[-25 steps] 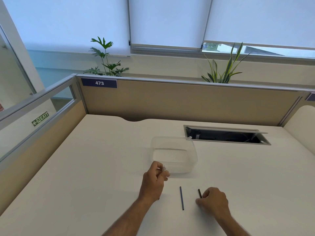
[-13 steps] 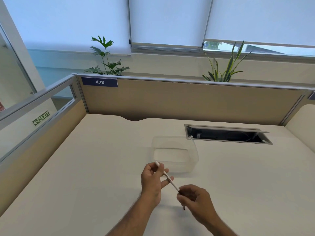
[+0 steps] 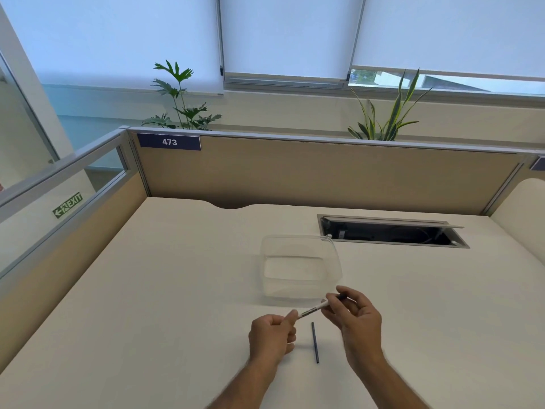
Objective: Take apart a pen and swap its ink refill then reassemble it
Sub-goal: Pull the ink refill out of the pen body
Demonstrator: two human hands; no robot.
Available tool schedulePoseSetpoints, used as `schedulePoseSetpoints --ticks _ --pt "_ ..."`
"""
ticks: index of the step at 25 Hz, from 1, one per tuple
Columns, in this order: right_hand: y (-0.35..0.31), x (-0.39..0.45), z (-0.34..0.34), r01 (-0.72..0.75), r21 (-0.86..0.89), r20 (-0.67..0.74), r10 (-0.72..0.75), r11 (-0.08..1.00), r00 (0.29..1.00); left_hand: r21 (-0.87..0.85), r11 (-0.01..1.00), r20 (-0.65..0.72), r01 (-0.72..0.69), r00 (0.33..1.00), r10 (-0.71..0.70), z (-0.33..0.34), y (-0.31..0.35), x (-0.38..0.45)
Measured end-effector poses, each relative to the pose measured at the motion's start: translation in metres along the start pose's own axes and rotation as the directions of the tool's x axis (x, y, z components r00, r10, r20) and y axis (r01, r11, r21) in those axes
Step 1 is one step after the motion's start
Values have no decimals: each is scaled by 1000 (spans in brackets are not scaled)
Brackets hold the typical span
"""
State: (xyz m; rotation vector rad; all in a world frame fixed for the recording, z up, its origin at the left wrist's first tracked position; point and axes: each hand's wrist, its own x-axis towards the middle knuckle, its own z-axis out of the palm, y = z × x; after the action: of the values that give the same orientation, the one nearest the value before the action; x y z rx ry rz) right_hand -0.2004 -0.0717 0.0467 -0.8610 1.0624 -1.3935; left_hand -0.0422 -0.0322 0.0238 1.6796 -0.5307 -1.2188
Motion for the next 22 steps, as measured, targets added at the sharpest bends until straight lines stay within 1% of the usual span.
schedulePoseSetpoints --ticks 3,4,6,7,8,9,10,11,12,13,15,17,20,22 --pt "0 3 7 124 -189 40 -118 974 992 146 989 119 7 993 -25 1 -3 -1" --pt "0 3 10 174 -256 60 -164 951 985 212 977 167 -19 986 -17 -1 -4 0" --pt "1 3 14 270 -372 102 -250 888 963 379 911 227 -163 971 79 -6 -7 5" --pt "2 3 17 311 -424 128 -283 851 950 469 848 238 -248 960 148 -10 -9 9" --pt "3 3 18 349 -473 160 -310 809 937 566 760 233 -320 946 224 -15 -12 12" --pt "4 2 20 384 -516 194 -332 766 923 668 643 218 -373 925 310 -21 -15 16" --pt "4 0 21 417 -548 229 -349 725 909 763 505 204 -403 892 404 -29 -18 19" --pt "5 -1 22 447 -570 263 -363 689 894 836 367 203 -408 852 483 -36 -21 23" --pt "5 -2 23 475 -583 296 -372 659 880 883 262 208 -389 826 524 -44 -26 28" --pt "4 -3 24 498 -589 324 -379 637 867 909 202 211 -363 822 529 -50 -31 32" --pt "5 -3 27 533 -587 360 -393 610 846 933 148 220 -329 844 488 -61 -42 38" --pt "5 -2 29 569 -582 388 -417 580 822 938 96 260 -334 857 446 -67 -51 43" --pt "6 -1 33 614 -578 414 -455 537 788 931 57 297 -361 838 457 -69 -53 46" --pt "7 -2 36 639 -559 426 -477 529 768 927 56 302 -372 825 478 -69 -52 47"
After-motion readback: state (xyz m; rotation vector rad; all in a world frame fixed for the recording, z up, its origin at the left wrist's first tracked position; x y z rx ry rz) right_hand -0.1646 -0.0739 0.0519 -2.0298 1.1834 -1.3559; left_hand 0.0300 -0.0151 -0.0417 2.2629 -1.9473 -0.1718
